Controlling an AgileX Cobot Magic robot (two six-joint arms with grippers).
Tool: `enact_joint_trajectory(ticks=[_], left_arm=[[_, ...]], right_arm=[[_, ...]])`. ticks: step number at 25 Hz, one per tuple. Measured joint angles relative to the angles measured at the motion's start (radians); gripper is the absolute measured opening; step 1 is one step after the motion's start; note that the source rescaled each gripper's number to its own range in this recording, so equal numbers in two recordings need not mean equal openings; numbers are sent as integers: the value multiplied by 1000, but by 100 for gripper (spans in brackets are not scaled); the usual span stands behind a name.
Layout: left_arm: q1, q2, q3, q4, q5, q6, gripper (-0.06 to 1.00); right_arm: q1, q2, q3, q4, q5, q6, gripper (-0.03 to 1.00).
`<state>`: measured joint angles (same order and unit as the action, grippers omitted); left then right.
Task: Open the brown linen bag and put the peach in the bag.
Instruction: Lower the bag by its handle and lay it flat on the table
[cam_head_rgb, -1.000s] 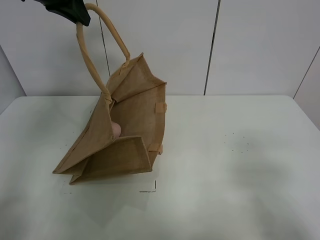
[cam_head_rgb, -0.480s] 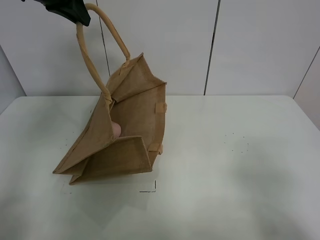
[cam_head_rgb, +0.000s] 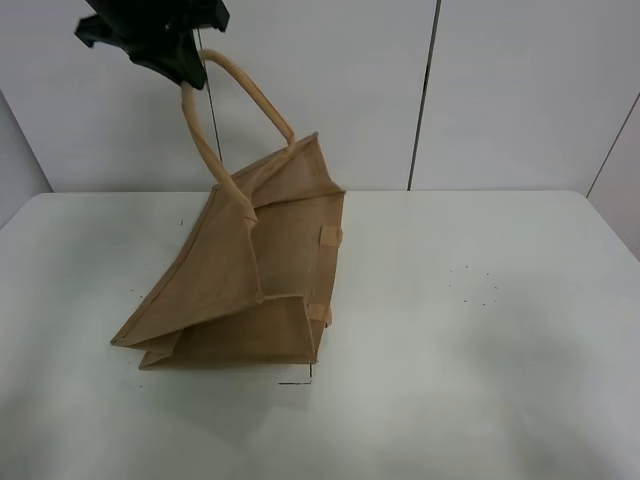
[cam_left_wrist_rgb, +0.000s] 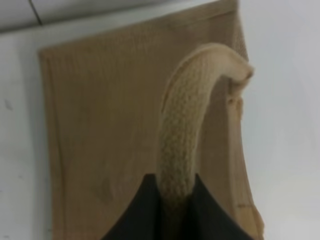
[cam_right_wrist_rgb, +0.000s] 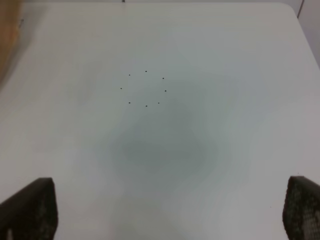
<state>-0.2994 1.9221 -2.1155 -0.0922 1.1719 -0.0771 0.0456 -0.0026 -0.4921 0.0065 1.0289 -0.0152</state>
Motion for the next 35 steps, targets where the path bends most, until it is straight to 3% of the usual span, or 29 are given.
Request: enact_joint_trajectory(ticks=[13,15,19,22,25,30,35], left_arm=[[-21,340,0,-86,-4,70,0],[-24,367,0,-87,-5,77,11],[-24,380,0,-87,-5,83,67],[-24,380,-2,-88,-5,85,92],[-25,380,-3,-66,-5,77,98],[-19,380,-3,98,-5,6,100],[55,380,-3,101,-5,-1,100]], right_arm=[[0,0,0,0,0,0,100],[0,0,1,0,0,0,100],[0,0,2,0,0,0,100],[0,0,2,0,0,0,100],[0,0,2,0,0,0,100],[0,0,2,0,0,0,100],[0,0,2,0,0,0,100]])
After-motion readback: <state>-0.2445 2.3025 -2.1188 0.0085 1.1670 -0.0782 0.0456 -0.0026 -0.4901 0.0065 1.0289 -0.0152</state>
